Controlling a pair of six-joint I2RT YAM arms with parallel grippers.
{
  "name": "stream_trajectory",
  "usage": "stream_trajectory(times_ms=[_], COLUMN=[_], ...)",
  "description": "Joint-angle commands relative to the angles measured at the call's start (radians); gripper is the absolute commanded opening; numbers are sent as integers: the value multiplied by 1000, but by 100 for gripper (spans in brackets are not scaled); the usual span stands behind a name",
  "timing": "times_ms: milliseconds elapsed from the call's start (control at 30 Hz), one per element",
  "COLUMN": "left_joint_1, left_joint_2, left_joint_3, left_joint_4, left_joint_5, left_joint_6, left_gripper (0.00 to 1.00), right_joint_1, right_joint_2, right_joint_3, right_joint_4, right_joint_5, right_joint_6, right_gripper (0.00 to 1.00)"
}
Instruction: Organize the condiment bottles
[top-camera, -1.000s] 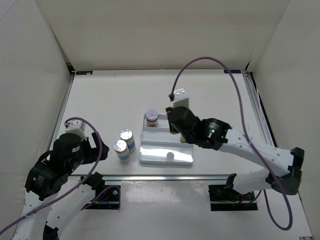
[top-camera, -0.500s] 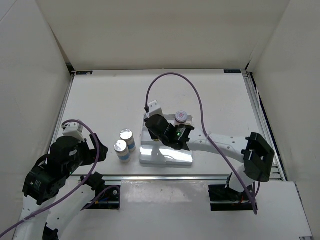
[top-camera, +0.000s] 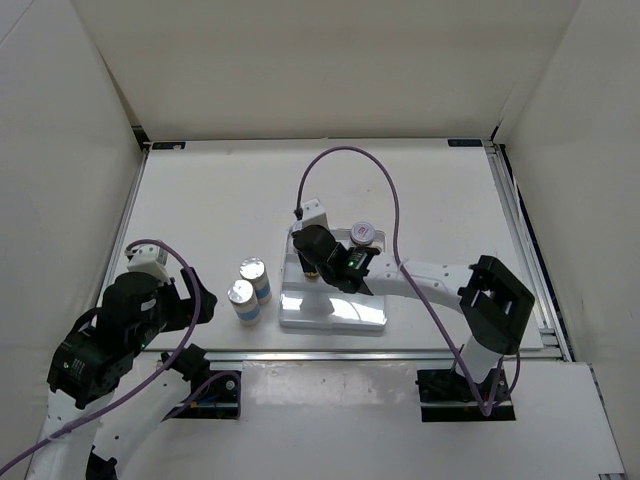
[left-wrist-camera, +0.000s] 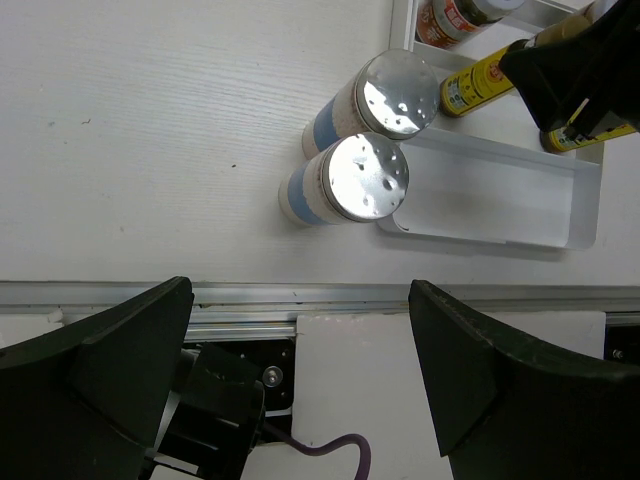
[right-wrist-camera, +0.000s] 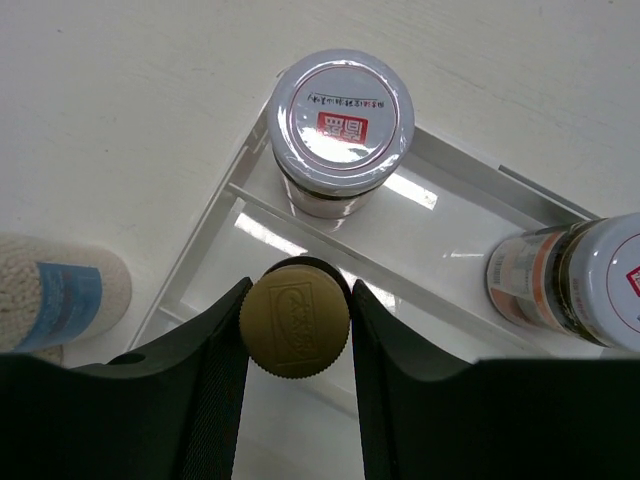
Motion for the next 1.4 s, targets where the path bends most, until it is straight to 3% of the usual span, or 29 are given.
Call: stream_trajectory(times_ms=[0, 67, 167, 200, 267, 300, 433, 500, 667, 867, 900, 1033, 1233, 1367], left_joint_1=[-3, -3, -3, -3, -3, -3, -3, -3, -3, -3, -3, -3, -3, -3], left_joint_2=[-2, -2, 7, 7, 7, 7, 16, 16, 54, 64, 23, 7, 299, 347], left_joint_3=[-3, -3, -3, -3, -3, -3, -3, -3, 8, -122, -185, -186, -176, -176], left_joint_4=[14, 14, 14, 14, 14, 14, 14, 14, 36, 304, 342, 364, 355, 355], left_joint_5=[0, 0, 0, 0, 0, 0, 0, 0, 66, 262, 262, 186, 196, 127], left_joint_6=[-4, -4, -4, -4, -4, -4, -14, -14, 8, -3, -12, -14, -3, -32], left_gripper=[100, 100, 100, 100, 100, 100, 100, 100, 100, 100, 100, 100, 100, 100], right_joint_1=[-15, -15, -15, -15, -15, -15, -15, -15, 38, 49, 49, 49, 49, 49], right_joint_2=[17, 17, 17, 8, -9, -32, -104, -140, -317, -607, -641, -816, -934, -959], right_joint_3=[2, 13, 24, 33, 47, 64, 142, 240, 334, 297, 297, 288, 288, 298], right_joint_4=[56, 18, -34, -70, -108, -131, -280, -461, -657, -824, -889, -1037, -1205, -1346], right_joint_5=[7, 7, 7, 7, 7, 7, 69, 114, 156, 57, 47, 16, 71, 191], right_joint_6=[30, 55, 79, 92, 101, 101, 101, 154, 121, 113, 138, 220, 280, 339], right_gripper=[0, 6, 25, 44, 63, 79, 92, 99, 99, 99, 99, 99, 99, 99])
